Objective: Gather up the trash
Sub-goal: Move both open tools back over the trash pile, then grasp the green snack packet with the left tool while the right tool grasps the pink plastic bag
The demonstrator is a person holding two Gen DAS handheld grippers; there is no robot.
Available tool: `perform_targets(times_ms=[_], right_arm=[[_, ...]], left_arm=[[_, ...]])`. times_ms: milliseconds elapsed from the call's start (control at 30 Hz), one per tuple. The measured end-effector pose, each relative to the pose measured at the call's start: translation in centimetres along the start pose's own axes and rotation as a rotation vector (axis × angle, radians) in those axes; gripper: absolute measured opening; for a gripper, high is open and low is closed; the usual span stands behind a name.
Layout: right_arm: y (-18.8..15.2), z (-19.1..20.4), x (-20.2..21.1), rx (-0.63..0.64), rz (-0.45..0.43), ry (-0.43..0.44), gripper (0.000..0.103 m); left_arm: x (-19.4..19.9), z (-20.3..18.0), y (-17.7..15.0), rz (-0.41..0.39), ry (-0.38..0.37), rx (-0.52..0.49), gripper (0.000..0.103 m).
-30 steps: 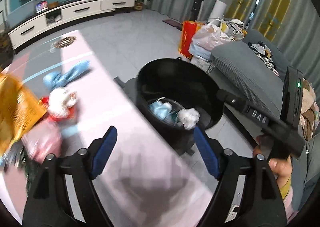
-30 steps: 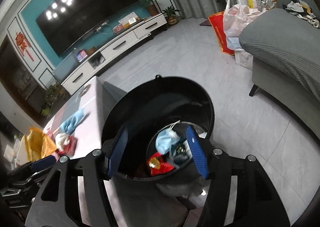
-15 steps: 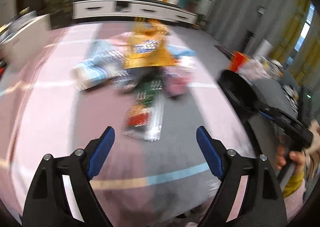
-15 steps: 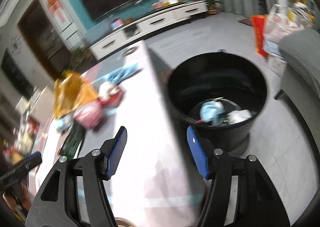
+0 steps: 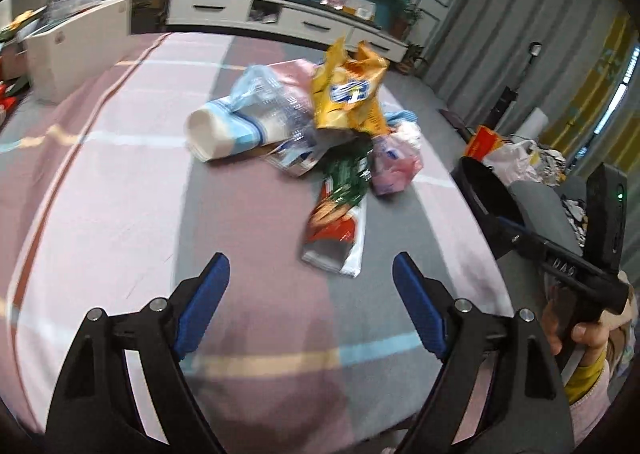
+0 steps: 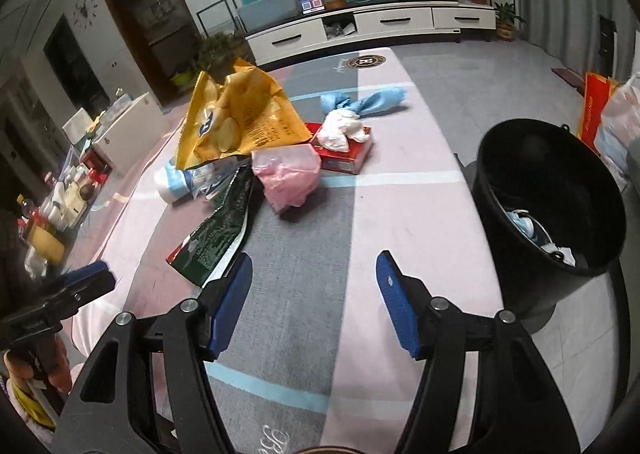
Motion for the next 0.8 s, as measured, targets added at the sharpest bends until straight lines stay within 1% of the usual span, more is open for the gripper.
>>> perform_targets(times_ms=[133,200,233,267,300,400,433,500,533,567,700,800], right_arm=[[0.7,0.0,-1.0,-0.002,0.007,-0.003,0.065],[1.1,0.1,-1.8,-0.004,0.011,-0.007,0.065],[1.4,0.2,-2.3,-0.009,0.012,-0.004,0.065],[1.7,0.2,-2.8,-0.014,0.011,0.004,0.065],[2.0,0.3,-3.1,-0.015,0.010,0.008,0.065],[2.9,0.6,-4.5,-0.015,0.008,0.005,0.065],[3.2,0.8,-5.1,-0.014,0.009,0.009,0.065],[3.8,1.1,-6.0,-0.016,0.007,0.007,0.065],[4.1,1.3,-6.2,-0.018,0.003,0.003,0.071],[4.4,1.4,-6.4,-0.024,-0.009,-0.003,0.076],[5.3,1.8,-7.3,-0.027,-0.024,-0.009,0.077],[5.6,2.1,-8.0,-0.016,-0.017,0.000,0.077]], left_arm=[[-3.4,-2.0,1.4,0.021,-0.052,-0.056,0.084],[-5.2,-3.0,1.8,0.031,-0.048,-0.105,0.084],[-6.2,-3.3,1.9,0.033,-0.030,-0.130,0.083],[-6.8,-3.5,2.0,0.037,-0.027,-0.137,0.078],[-7.2,-3.4,1.9,0.045,-0.032,-0.133,0.070],[-7.9,-3.2,1.6,0.048,-0.035,-0.139,0.054],[-7.9,-3.0,1.4,0.047,-0.026,-0.153,0.051],[-8.0,-2.7,1.2,0.048,-0.026,-0.160,0.030],[-8.1,-2.6,1.0,0.058,-0.038,-0.154,0.026],[-8.2,-2.5,0.9,0.065,-0.049,-0.148,0.018],[-8.2,-2.3,0.4,0.080,-0.074,-0.126,0.009],[-7.6,-2.8,-0.1,0.077,-0.093,-0.147,0.006]])
Point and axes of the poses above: each gripper's, at about its wrist camera, not at the fingertips, and x roughly against the way its jaws point, z to its left, y to its top, the point moved 7 cm from there along -x, roughly the way its jaws point, and after that the axes turned 2 degrees about z, right-handed, at the moved point
